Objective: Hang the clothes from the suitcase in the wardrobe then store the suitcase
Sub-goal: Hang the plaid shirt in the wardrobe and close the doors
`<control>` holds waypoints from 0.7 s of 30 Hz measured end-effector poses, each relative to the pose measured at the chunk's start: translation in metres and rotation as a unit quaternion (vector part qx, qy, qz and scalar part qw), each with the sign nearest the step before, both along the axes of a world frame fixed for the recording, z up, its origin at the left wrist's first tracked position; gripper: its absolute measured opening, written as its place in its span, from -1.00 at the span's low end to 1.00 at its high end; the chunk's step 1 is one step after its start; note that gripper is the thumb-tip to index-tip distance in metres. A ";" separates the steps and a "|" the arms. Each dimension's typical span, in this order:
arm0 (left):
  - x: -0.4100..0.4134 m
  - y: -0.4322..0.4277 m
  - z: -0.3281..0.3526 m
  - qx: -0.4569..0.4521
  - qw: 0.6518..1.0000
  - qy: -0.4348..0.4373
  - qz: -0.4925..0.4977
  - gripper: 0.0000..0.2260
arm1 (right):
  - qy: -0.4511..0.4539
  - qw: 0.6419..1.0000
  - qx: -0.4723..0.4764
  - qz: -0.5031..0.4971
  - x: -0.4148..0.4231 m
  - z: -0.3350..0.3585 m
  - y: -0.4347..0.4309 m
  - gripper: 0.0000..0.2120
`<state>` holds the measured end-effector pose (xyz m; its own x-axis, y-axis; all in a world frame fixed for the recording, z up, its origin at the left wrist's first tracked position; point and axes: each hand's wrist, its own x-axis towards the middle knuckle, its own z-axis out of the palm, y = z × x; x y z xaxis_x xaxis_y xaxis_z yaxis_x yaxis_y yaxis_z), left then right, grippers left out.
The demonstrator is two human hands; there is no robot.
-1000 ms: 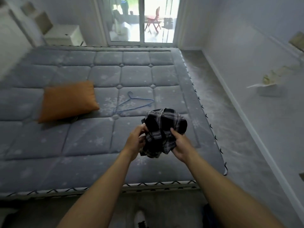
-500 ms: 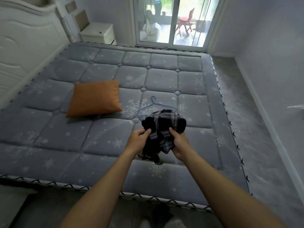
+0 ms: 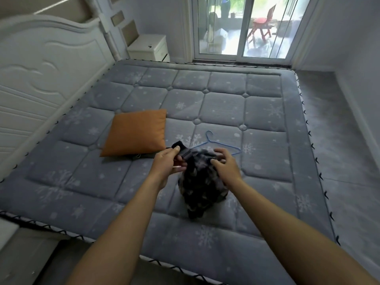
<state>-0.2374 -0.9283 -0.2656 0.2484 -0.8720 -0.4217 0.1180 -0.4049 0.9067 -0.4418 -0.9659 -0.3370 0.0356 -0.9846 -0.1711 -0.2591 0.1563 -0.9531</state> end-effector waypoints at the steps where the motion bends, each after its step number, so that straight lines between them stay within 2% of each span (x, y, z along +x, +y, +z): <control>1: -0.001 -0.005 0.001 0.006 1.000 0.024 0.015 -0.64 | 0.025 0.999 -0.047 0.007 0.003 -0.001 0.000 -0.76; 3: -0.007 -0.011 0.004 0.011 0.999 0.040 0.027 -0.66 | 0.076 0.986 -0.146 0.041 0.011 -0.004 0.010 -0.78; 5: -0.014 -0.013 0.007 0.008 0.999 0.038 0.023 -0.67 | 0.124 0.969 -0.194 0.090 0.022 -0.007 0.022 -0.69; 8: -0.022 -0.017 0.019 -0.015 0.999 0.038 0.024 -0.67 | 0.160 0.969 -0.157 0.105 0.041 -0.018 0.028 -0.58; 12: -0.017 -0.026 0.048 -0.048 0.998 0.027 0.004 -0.67 | 0.123 0.988 -0.095 0.025 0.068 -0.024 0.015 -0.58; 14: -0.010 -0.031 0.062 -0.067 0.998 -0.008 -0.019 -0.67 | 0.137 0.986 -0.088 0.017 0.078 -0.021 0.004 -0.62; 16: 0.004 -0.040 0.070 -0.095 0.990 -0.105 -0.020 -0.65 | 0.159 0.983 -0.086 0.007 0.085 -0.019 -0.008 -0.75; 18: 0.026 -0.054 0.071 -0.133 0.969 -0.208 0.025 -0.61 | 0.155 0.983 -0.095 -0.003 0.086 -0.016 -0.021 -0.86; 20: 0.049 -0.068 0.071 -0.161 0.960 -0.207 0.099 -0.64 | 0.141 0.983 -0.118 -0.003 0.081 -0.007 -0.032 -0.93; 21: 0.059 -0.073 0.072 -0.166 0.960 -0.187 0.124 -0.70 | 0.141 0.981 -0.134 -0.001 0.079 0.000 -0.035 -0.89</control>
<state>-0.1783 -1.0012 -0.1939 0.5456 -0.8375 0.0291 -0.1859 -0.0871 0.9787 -0.3629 -1.0012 -0.3374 0.0215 -0.9957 0.0906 -0.5180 -0.0886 -0.8508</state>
